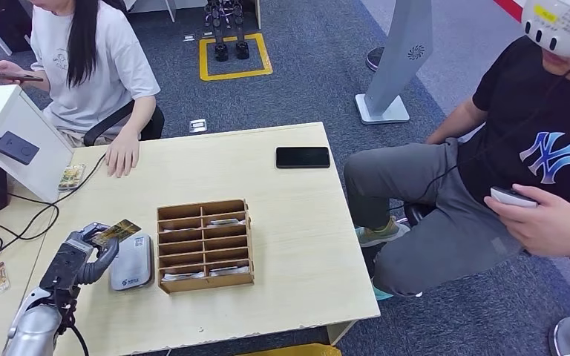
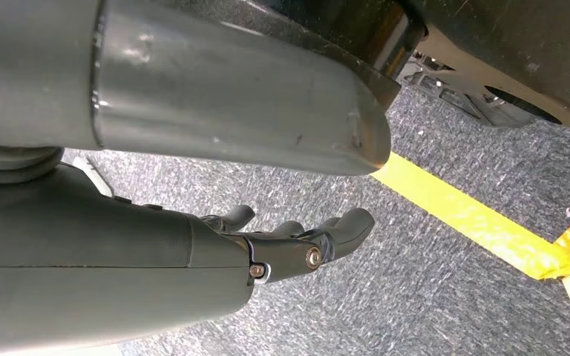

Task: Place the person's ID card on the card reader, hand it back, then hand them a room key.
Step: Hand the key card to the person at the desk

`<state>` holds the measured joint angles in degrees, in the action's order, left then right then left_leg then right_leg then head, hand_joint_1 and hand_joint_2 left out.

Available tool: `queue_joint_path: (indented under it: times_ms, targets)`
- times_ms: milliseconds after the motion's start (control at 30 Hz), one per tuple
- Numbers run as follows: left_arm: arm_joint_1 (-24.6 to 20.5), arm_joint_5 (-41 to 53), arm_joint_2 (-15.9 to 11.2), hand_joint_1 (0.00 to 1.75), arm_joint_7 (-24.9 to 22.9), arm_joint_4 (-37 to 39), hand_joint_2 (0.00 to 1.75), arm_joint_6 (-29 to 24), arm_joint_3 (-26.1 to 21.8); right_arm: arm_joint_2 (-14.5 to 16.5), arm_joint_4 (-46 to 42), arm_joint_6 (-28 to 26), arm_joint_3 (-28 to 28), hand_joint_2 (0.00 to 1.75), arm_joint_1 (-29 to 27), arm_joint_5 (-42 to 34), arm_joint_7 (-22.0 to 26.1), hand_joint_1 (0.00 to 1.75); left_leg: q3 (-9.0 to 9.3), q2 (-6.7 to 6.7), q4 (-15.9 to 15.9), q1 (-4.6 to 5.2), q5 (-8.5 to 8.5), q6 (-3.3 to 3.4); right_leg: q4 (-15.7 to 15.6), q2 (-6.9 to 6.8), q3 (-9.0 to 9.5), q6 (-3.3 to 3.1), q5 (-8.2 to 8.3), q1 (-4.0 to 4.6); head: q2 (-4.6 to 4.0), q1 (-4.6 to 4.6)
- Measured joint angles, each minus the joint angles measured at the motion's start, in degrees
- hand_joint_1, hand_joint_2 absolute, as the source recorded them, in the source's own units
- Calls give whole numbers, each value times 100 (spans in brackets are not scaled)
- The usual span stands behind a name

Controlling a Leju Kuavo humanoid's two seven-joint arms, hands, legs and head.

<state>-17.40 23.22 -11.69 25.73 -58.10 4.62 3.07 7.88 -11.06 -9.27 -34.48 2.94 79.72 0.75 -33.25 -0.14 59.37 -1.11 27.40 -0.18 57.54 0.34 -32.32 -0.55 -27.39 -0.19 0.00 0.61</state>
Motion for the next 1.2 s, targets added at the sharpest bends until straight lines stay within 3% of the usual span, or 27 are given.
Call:
queue_joint_path:
  times_ms: [233,667,700,733,833,867,900,1033,1200]
  targets:
    - [238,-918,-322,175,-44,-564,175,1047,-92,5,0,16,-31,0,-3,4,40,0,0,4,0,0,0,0,1,4,-4,-1,-1,0,0,1]
    - [394,-928,-584,175,-113,-835,175,1177,-97,5,0,31,-37,0,-2,26,50,0,-3,5,-2,-1,0,-1,2,7,-6,-1,-1,1,0,0]
    - [446,-867,-683,175,-116,-886,175,1217,-96,5,0,37,-38,0,-1,48,58,0,-3,11,-3,-2,1,-1,3,13,-7,-2,0,2,0,0]
    - [587,-751,-967,175,-101,-1013,175,1294,-95,5,0,52,-38,0,-2,78,67,0,-3,22,-4,-4,1,-3,5,25,-12,-4,1,4,0,0]
    - [1312,-490,-2684,175,-171,-1934,175,1626,-93,-5,0,104,-38,0,-8,178,80,0,-10,25,-6,-10,1,-11,9,30,-27,-18,-3,8,0,1]
    - [1465,-479,-3106,175,-226,-2195,175,1696,-93,-8,0,110,-38,0,-5,197,80,0,-13,17,-6,-10,0,-13,9,21,-27,-21,-5,8,0,1]
    - [1518,-471,-3300,175,-273,-2317,175,1721,-93,-8,0,110,-38,0,0,198,80,0,-13,15,-7,-10,-1,-14,9,18,-25,-23,-6,8,0,1]
    - [1502,-168,-3499,175,-419,-2420,175,1589,-79,-8,0,120,-40,0,3,199,84,0,-12,16,-5,-8,-3,-15,9,18,-26,-21,-2,7,0,-1]
    - [1251,737,-3530,175,-551,-2357,175,1112,237,-8,0,121,-45,0,15,213,99,0,-12,12,-4,-8,-4,-14,9,14,-25,-20,2,6,0,1]
